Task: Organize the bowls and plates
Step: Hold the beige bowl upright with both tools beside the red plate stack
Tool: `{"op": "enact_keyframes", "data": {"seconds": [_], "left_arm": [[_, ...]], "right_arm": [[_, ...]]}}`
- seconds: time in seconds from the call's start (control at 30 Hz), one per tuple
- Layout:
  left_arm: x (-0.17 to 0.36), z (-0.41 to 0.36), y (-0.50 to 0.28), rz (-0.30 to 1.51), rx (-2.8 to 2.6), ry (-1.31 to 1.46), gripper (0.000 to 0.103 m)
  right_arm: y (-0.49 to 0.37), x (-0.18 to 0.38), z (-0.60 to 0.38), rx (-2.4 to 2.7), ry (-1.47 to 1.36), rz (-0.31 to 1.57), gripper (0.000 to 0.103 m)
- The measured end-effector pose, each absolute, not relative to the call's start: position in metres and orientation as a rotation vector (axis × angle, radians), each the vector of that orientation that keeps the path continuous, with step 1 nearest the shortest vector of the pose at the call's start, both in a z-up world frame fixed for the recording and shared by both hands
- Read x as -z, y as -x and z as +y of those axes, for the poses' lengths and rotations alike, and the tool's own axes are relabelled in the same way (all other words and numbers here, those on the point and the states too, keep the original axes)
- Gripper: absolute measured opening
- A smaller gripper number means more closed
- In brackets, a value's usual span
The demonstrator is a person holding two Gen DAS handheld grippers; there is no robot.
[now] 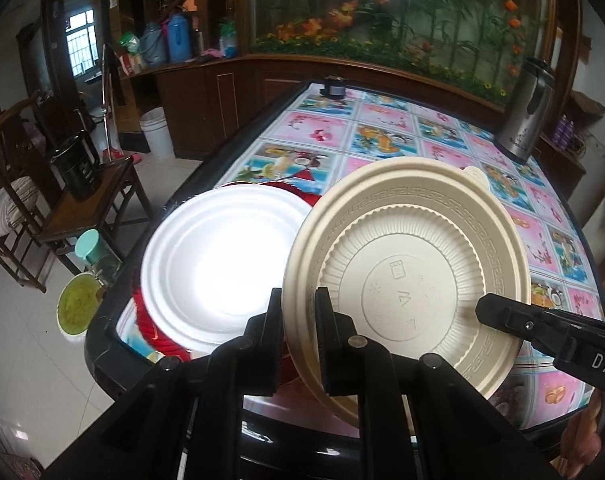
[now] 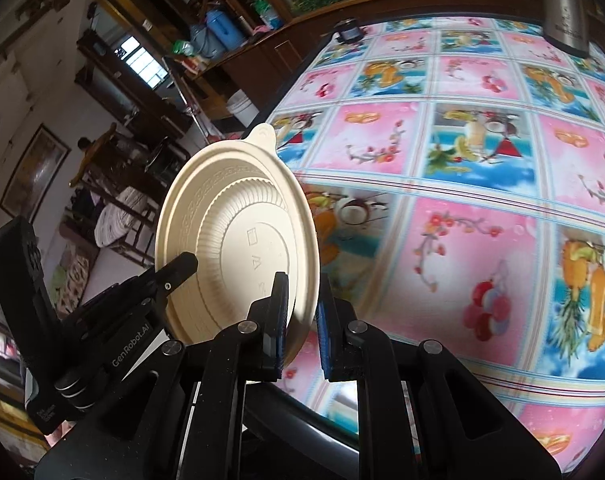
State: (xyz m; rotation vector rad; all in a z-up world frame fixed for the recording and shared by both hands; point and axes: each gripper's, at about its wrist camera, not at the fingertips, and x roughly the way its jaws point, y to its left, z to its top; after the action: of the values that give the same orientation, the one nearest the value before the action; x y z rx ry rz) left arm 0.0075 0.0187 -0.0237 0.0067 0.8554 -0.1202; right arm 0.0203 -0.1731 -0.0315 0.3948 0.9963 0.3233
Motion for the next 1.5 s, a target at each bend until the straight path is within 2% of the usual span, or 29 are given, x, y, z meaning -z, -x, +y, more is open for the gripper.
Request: {"op": "enact_keyframes", "data": {"seconds": [0.5, 0.93, 1.27, 1.5], "left_arm": [[0.006, 0.065, -0.014, 0.778, 0.036, 0.042, 0.014], [0.011, 0.091, -0.024, 0.781, -0.025, 0.084, 0.014], [0.014, 0.108, -0.067, 0.924, 0.016, 0.095, 0.014], [0.031, 0.113, -0.067, 0.993, 0.016, 0.099, 0.014]], "right_arm": [[-0.043, 0.001, -0.118, -0.389, -0.307, 0.967, 0.013], [-0.069, -0.002, -0.082, -0.440, -0.287, 0.981, 0.013], [-0.102, 0.005, -0.063, -0.420, -0.277, 1.043, 0.013], [-0.113, 0.018, -0.055, -0.429, -0.275, 1.087, 0.013]]}}
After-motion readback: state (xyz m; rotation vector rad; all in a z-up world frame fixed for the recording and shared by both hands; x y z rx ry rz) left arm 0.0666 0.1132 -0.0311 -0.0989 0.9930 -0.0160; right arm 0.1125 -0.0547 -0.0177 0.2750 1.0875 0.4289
